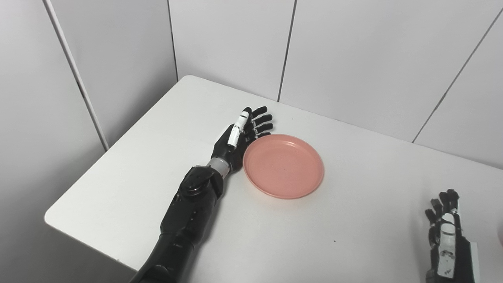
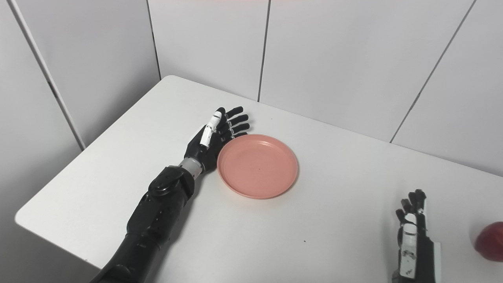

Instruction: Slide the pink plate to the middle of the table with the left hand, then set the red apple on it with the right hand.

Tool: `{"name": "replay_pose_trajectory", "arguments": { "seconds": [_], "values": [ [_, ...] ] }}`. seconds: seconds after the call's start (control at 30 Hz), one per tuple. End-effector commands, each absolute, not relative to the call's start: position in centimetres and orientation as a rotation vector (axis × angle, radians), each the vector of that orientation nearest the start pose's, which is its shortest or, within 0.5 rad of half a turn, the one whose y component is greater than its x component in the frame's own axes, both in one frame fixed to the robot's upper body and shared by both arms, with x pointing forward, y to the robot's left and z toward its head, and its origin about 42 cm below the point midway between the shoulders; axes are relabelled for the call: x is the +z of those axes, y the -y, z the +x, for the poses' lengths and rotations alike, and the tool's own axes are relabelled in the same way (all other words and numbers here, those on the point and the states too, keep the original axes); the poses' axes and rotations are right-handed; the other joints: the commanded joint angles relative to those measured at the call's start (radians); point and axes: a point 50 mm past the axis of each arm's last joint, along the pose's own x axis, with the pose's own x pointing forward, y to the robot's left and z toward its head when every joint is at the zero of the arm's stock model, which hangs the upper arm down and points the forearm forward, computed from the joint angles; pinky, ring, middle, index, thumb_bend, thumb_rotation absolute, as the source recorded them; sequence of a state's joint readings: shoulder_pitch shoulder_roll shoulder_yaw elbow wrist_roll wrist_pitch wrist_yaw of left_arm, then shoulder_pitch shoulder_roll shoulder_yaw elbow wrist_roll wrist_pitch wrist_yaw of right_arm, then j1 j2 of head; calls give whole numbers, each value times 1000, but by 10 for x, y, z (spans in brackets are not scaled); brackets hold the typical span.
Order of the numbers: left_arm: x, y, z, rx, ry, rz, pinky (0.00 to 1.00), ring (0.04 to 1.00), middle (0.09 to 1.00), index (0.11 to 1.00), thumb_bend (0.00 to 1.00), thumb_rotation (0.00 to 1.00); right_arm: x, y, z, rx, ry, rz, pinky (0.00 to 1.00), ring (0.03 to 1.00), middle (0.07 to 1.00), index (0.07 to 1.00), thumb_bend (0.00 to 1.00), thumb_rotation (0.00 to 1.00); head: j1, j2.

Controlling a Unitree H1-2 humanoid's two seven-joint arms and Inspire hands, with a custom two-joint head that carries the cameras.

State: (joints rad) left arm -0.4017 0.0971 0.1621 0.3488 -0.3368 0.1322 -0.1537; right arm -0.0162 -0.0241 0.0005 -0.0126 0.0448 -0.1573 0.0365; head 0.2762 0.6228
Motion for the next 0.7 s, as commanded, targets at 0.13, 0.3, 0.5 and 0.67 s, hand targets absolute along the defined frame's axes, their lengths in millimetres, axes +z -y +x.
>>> {"name": "replay_pose_trajectory", "arguments": {
  "seconds": [0.13, 0.3, 0.5, 0.67],
  "values": [
    [103, -231, 394, -93, -163, -307, 815, 827, 833, 822, 366, 1000, 88, 209, 269, 23, 78, 28, 989, 977, 985, 1000, 214, 1000, -21, 8],
    [104, -219, 392, -109, -169, -311, 815, 822, 833, 818, 358, 1000, 90, 206, 269, 22, 77, 37, 995, 975, 986, 1000, 210, 1000, -31, 12],
    [108, -200, 389, -134, -163, -333, 802, 829, 841, 825, 357, 1000, 92, 203, 269, 20, 81, 42, 980, 967, 982, 1000, 203, 1000, -52, 22],
    [117, -182, 387, -153, -153, -314, 797, 824, 836, 820, 363, 1000, 92, 201, 268, 16, 87, 31, 968, 955, 972, 991, 196, 1000, -70, 31]
  ]
}}
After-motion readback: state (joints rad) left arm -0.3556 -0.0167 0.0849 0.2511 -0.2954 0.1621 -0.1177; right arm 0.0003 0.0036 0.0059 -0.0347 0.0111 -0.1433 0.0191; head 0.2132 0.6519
